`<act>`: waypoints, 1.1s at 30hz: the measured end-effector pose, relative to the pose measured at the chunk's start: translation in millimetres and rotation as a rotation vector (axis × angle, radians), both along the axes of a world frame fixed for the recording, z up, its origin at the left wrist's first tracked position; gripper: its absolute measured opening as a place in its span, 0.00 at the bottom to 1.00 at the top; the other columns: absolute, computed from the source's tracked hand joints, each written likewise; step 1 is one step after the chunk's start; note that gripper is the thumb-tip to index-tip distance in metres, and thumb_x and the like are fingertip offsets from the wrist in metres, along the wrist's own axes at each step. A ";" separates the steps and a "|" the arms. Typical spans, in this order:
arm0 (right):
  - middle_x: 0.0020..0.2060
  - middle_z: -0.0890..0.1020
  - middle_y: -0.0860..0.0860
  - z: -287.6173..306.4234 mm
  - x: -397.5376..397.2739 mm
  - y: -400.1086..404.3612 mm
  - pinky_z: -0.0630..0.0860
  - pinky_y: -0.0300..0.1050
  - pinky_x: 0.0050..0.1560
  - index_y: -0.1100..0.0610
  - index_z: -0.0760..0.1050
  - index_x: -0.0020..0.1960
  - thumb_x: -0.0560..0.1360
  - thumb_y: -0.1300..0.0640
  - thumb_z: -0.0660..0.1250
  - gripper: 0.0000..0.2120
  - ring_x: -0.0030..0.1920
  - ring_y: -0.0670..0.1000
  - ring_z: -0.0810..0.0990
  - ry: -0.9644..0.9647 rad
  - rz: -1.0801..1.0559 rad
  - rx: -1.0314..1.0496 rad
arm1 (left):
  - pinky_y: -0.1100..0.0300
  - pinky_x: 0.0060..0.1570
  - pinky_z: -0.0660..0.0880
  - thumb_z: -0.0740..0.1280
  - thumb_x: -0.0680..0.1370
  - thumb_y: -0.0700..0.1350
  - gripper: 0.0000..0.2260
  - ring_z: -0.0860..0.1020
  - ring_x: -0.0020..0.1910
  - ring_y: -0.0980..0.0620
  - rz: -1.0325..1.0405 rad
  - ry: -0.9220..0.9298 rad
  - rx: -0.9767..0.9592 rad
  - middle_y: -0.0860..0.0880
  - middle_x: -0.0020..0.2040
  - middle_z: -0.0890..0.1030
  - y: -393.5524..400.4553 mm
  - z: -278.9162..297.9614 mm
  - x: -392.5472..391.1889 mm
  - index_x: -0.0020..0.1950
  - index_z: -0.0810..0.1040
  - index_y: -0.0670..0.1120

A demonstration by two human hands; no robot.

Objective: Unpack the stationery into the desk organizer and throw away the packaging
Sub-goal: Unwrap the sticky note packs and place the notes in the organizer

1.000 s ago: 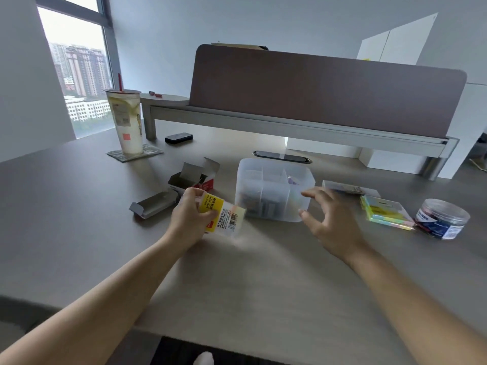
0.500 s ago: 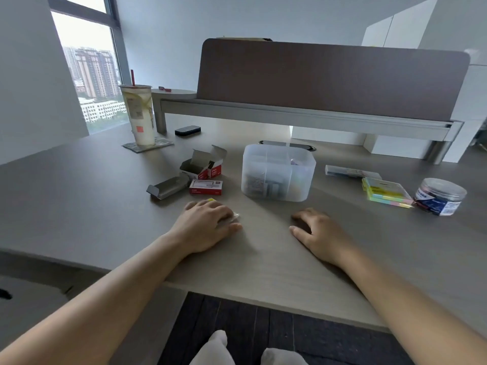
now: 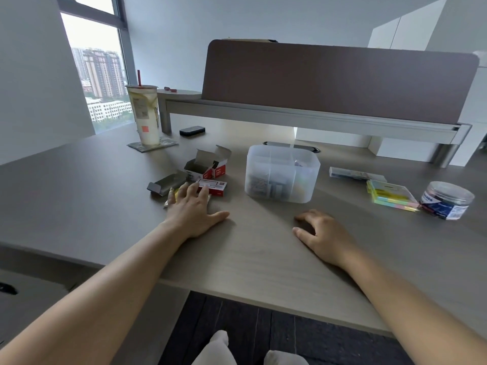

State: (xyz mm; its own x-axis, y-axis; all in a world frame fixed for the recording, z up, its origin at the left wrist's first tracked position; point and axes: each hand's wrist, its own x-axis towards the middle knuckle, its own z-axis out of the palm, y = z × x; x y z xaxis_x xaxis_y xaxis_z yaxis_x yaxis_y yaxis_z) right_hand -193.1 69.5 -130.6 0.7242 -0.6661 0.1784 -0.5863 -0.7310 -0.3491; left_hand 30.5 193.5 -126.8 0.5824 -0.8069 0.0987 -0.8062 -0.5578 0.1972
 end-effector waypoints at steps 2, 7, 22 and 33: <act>0.63 0.73 0.55 0.3 0.0 -0.9 0.65 0.45 0.63 0.59 0.69 0.63 0.75 0.52 0.61 0.19 0.64 0.55 0.69 -0.006 -0.001 0.010 | 0.47 0.74 0.44 0.59 0.73 0.63 0.36 0.47 0.75 0.45 -0.060 -0.059 -0.089 0.46 0.76 0.52 2.8 2.8 -6.2 0.74 0.51 0.47; 0.65 0.71 0.55 5.1 -14.9 -15.7 0.64 0.44 0.63 0.58 0.68 0.65 0.75 0.53 0.62 0.20 0.65 0.55 0.68 0.002 -0.057 0.021 | 0.52 0.72 0.55 0.62 0.73 0.58 0.31 0.54 0.74 0.49 -0.366 -0.045 -0.174 0.48 0.74 0.59 -11.3 8.8 -42.4 0.72 0.57 0.47; 0.73 0.57 0.58 4.2 -85.0 -142.2 0.54 0.52 0.72 0.58 0.53 0.72 0.75 0.50 0.60 0.30 0.73 0.57 0.54 0.052 -0.514 -0.094 | 0.56 0.70 0.56 0.59 0.73 0.62 0.31 0.56 0.72 0.52 -0.619 0.051 0.061 0.51 0.73 0.60 -95.9 5.7 -102.3 0.72 0.56 0.52; 0.61 0.76 0.56 8.6 -85.0 -133.4 0.68 0.50 0.57 0.57 0.72 0.61 0.75 0.57 0.60 0.15 0.61 0.58 0.72 0.019 -0.394 -0.317 | 0.58 0.68 0.57 0.52 0.64 0.67 0.39 0.57 0.71 0.52 -0.598 0.087 0.039 0.51 0.72 0.61 -94.5 4.4 -101.7 0.72 0.55 0.53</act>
